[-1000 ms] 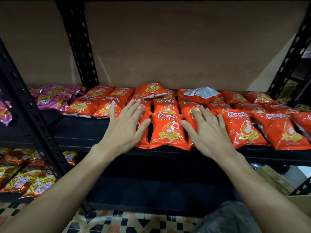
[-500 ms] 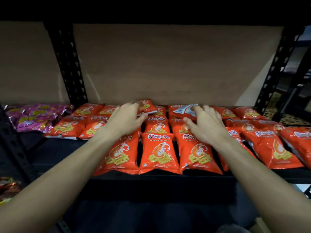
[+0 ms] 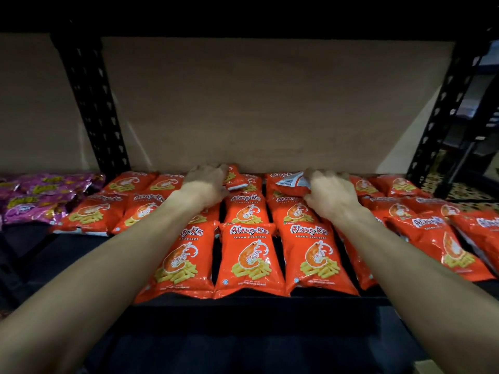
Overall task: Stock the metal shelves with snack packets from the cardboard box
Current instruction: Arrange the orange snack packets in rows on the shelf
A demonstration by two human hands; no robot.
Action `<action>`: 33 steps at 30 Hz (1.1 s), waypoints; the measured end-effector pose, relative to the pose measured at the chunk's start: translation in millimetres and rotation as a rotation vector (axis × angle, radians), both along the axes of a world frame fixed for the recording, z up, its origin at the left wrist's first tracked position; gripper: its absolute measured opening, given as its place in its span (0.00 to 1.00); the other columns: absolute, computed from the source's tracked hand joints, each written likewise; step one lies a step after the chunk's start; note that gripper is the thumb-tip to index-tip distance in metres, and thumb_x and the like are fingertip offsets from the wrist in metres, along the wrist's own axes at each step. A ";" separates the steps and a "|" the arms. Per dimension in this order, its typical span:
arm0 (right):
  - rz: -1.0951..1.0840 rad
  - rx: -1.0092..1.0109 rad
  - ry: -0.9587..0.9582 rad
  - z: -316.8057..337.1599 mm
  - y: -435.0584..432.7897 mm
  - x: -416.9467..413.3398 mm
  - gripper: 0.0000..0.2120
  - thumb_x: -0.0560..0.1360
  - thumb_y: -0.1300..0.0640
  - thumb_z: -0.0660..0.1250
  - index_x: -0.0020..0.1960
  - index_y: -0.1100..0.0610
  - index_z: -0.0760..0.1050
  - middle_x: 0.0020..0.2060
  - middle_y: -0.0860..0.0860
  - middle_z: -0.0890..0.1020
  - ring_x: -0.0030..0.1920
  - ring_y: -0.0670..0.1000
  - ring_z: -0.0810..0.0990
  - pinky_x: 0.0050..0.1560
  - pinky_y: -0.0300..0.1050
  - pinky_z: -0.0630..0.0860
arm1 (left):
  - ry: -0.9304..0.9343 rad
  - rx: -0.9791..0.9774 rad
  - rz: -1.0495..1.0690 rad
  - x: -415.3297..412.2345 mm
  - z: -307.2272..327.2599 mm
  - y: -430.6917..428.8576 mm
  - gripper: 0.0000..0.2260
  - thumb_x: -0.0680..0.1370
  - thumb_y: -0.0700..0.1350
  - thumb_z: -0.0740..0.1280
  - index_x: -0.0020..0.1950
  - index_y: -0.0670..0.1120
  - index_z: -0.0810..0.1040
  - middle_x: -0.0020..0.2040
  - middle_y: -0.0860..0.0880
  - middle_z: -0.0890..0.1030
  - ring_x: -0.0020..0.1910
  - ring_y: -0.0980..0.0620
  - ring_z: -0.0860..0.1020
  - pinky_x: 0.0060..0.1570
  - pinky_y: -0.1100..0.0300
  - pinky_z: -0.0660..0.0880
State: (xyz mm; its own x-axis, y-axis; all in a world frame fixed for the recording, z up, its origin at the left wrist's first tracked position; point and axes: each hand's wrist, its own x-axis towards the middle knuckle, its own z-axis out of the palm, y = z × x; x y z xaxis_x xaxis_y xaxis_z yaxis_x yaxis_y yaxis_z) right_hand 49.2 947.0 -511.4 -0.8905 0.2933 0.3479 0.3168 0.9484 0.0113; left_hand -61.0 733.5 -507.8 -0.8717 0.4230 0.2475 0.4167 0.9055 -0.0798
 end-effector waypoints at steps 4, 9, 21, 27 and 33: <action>-0.012 0.003 0.129 7.4 3.9 10.7 0.15 0.78 0.55 0.64 0.63 0.55 0.76 0.55 0.60 0.82 0.57 0.63 0.80 0.60 0.51 0.72 | 0.041 0.006 0.005 -13.8 -2.3 -2.3 0.18 0.80 0.50 0.65 0.69 0.48 0.73 0.64 0.42 0.78 0.64 0.39 0.75 0.63 0.50 0.70; 0.074 -0.325 0.325 14.9 7.5 28.0 0.15 0.75 0.53 0.66 0.59 0.57 0.80 0.51 0.61 0.84 0.55 0.64 0.80 0.55 0.52 0.77 | 0.122 0.160 0.030 -14.4 1.8 -14.0 0.14 0.80 0.46 0.62 0.64 0.46 0.78 0.57 0.39 0.81 0.59 0.36 0.76 0.56 0.49 0.73; 0.351 -0.694 0.489 22.6 -32.7 46.8 0.12 0.74 0.59 0.72 0.57 0.54 0.82 0.45 0.46 0.84 0.47 0.43 0.82 0.53 0.38 0.75 | 0.393 0.715 -0.209 80.1 -20.7 -132.6 0.15 0.78 0.41 0.69 0.65 0.46 0.78 0.60 0.50 0.82 0.59 0.52 0.80 0.59 0.57 0.76; 0.377 -0.692 0.442 13.9 -54.9 47.4 0.13 0.74 0.58 0.72 0.57 0.51 0.82 0.46 0.45 0.84 0.47 0.43 0.82 0.53 0.43 0.78 | 0.453 0.653 -0.185 107.3 -80.8 -195.3 0.19 0.76 0.33 0.69 0.67 0.40 0.77 0.67 0.46 0.77 0.66 0.50 0.76 0.66 0.55 0.71; 0.370 -0.701 0.391 4.2 -65.5 44.4 0.14 0.74 0.57 0.72 0.60 0.51 0.82 0.47 0.46 0.84 0.49 0.45 0.83 0.54 0.48 0.81 | 0.371 0.546 -0.183 117.2 -118.1 -210.2 0.17 0.79 0.36 0.67 0.68 0.42 0.77 0.70 0.47 0.75 0.70 0.48 0.72 0.69 0.46 0.69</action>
State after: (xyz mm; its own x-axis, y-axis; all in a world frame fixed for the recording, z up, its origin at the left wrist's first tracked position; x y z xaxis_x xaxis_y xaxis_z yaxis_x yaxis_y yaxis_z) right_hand 93.6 881.5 -507.2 -0.8254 0.2699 0.4959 -0.1529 0.7386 -0.6565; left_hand 56.1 523.3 -625.9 -0.6140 0.2852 0.7360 0.6003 0.7741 0.2009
